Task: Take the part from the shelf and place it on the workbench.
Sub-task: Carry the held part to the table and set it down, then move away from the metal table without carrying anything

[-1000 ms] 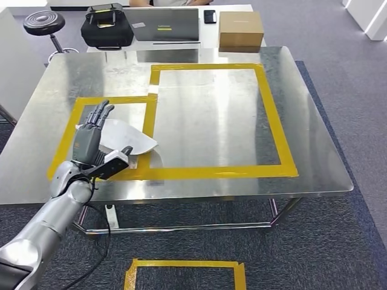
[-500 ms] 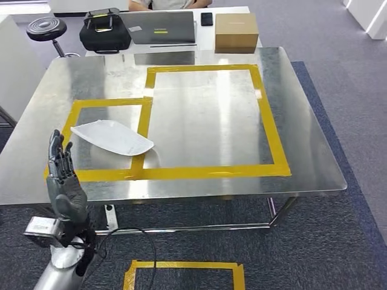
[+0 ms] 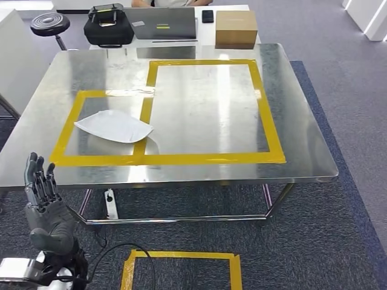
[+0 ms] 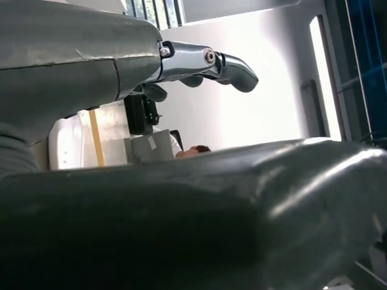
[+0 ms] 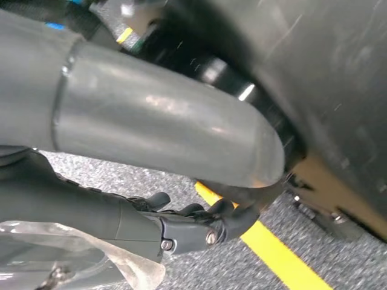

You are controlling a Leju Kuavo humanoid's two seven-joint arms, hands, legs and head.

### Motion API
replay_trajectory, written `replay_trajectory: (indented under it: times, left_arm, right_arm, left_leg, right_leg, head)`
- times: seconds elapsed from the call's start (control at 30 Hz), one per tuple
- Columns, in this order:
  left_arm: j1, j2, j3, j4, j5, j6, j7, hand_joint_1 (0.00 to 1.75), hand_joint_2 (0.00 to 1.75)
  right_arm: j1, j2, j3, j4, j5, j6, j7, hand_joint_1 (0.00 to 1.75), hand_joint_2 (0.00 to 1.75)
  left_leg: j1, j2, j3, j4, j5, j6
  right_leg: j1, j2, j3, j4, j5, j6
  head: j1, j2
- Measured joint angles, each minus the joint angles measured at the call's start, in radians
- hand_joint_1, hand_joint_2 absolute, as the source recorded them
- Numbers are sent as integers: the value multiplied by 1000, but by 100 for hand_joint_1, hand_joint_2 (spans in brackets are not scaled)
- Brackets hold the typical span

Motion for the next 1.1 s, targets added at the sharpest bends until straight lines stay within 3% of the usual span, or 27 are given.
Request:
replay_trajectory:
  times: [0.07, 0.1, 0.2, 0.23, 0.27, 0.33, 0.4, 0.43, 0.5, 0.57, 0.6, 0.63, 0.7, 0.73, 0.77, 0.8, 0.87, 0.93, 0.97, 1.07, 1.1]
  left_arm:
    - [1, -3, 0, -2, 3, -1, 0, 0, 0]
    - [2, -5, 0, -3, 5, -1, 0, 0, 0]
    - [3, -11, 1, -4, 13, -6, 0, 0, 0]
    - [3, -12, 2, -4, 16, -7, 0, 0, 0]
    - [4, -13, 2, -4, 18, -8, 0, 0, 0]
    - [7, -14, 3, -4, 24, -10, 1, 0, 0]
    - [12, -14, 6, -4, 30, -13, 3, 0, 0]
    - [15, -14, 8, -4, 32, -14, 4, 0, 0]
    - [20, -15, 13, -5, 35, -15, 5, 0, 0]
    - [28, -14, 16, -7, 34, -17, 6, 0, 0]
    - [34, -14, 18, -9, 32, -19, 8, 0, 0]
    - [39, -14, 21, -10, 30, -21, 11, 0, 0]
    - [46, -14, 26, -10, 27, -24, 15, 0, 0]
    - [49, -15, 29, -10, 23, -24, 17, 0, 0]
    - [51, -15, 31, -10, 17, -22, 22, 0, 0]
    - [53, -15, 35, -9, 10, -20, 29, 0, 0]
    - [56, -17, 49, -4, 3, -20, 51, 0, 0]
    - [57, -22, 73, 17, 9, -39, 79, 0, 0]
    - [55, -26, 89, 39, 18, -59, 95, 0, 0]
    - [41, -43, 153, 154, 43, -139, 142, 0, 0]
    - [33, -49, 177, 204, 34, -160, 157, 0, 0]
  right_arm:
    - [1, 0, 0, 1, 0, -1, -4, 0, 0]
    - [2, 1, -1, 1, 0, -2, -5, 0, 0]
    - [1, 0, -1, 1, 1, -7, -6, 0, 0]
    - [0, 0, -1, 1, 1, -8, -5, 0, 0]
    - [0, 0, -1, 1, 1, -8, -4, 0, 0]
    - [1, 0, -1, 1, 2, -8, -3, 0, 0]
    - [-1, 0, -1, 1, 3, -9, -4, 0, 0]
    - [-2, 0, -1, 1, 3, -9, -5, 0, 0]
    - [-3, 0, -1, 1, 5, -10, -6, 0, 0]
    - [0, 1, -1, 1, 9, -10, -5, 0, 0]
    - [1, 1, -1, 1, 11, -10, -5, 0, 0]
    - [2, 1, -1, 1, 13, -10, -4, 0, 0]
    - [1, 1, -1, 1, 15, -9, -4, 0, 0]
    - [1, 1, -1, 1, 16, -9, -4, 0, 0]
    - [1, 1, -1, 1, 17, -8, -4, 0, 0]
    - [1, 1, -1, 1, 17, -7, -4, 0, 0]
    - [1, 2, -1, 1, 18, -7, -5, 0, 0]
    - [1, 4, 0, 1, 20, -9, -8, 0, 0]
    - [1, 5, 0, 1, 22, -10, -10, 0, 0]
    - [0, 5, 0, 1, 26, -4, -23, 0, 0]
    - [0, 5, 0, 1, 27, -1, -27, 0, 0]
  left_leg:
    - [2, 2, -11, -12, 19, 7]
    - [4, 3, -19, -18, 32, 13]
    - [3, 6, -56, -23, 65, 25]
    - [1, 6, -70, -22, 75, 25]
    - [-1, 6, -85, -22, 86, 25]
    - [-2, 6, -113, -18, 107, 23]
    - [-4, 6, -134, -10, 123, 16]
    - [-5, 6, -142, -5, 130, 12]
    - [-7, 7, -152, 2, 146, 2]
    - [-6, 5, -157, 5, 150, -8]
    - [-4, 3, -162, 19, 129, -14]
    - [-2, 1, -171, 52, 90, -21]
    - [3, 0, -192, 168, -13, -33]
    - [5, 0, -199, 228, -45, -37]
    - [8, 0, -196, 267, -54, -39]
    - [9, 0, -181, 274, -41, -40]
    - [11, 0, -104, 186, 12, -35]
    - [9, -1, -14, 47, 28, -24]
    - [6, -1, 12, 0, 24, -19]
    - [2, 1, 8, -35, 29, -4]
    - [3, 4, -2, -40, 38, 3]
  right_leg:
    - [-2, 1, -6, 1, -2, 12]
    - [-2, 2, -15, 18, -27, 16]
    - [0, 6, -53, 161, -166, 22]
    - [0, 6, -57, 211, -191, 23]
    - [0, 6, -50, 239, -192, 23]
    - [1, 6, 7, 205, -139, 22]
    - [1, 6, 111, 72, -103, 19]
    - [2, 6, 154, 7, -107, 15]
    - [5, 7, 190, -63, -124, 6]
    - [4, 4, 177, -67, -117, -8]
    - [3, 2, 171, -68, -109, -16]
    - [1, -1, 162, -69, -99, -24]
    - [1, -5, 142, -68, -80, -32]
    - [2, -6, 132, -66, -71, -32]
    - [2, -7, 121, -63, -61, -32]
    - [2, -8, 109, -58, -53, -30]
    - [2, -8, 82, -46, -39, -27]
    - [4, -7, 61, -36, -27, -19]
    - [4, -7, 54, -34, -20, -13]
    - [2, -7, 38, -32, -2, 6]
    - [2, -5, 29, -23, -16, 11]
  head:
    - [-2, 0]
    - [0, 0]
    - [3, 0]
    - [2, 0]
    - [2, 0]
    - [2, 0]
    - [3, 0]
    - [3, 0]
    - [3, 0]
    - [3, 0]
    - [2, 0]
    - [0, 0]
    - [-4, 0]
    - [-4, 0]
    - [-4, 0]
    - [-4, 0]
    - [-4, 0]
    - [-4, 0]
    - [-4, 0]
    - [-3, 0]
    - [-2, 0]
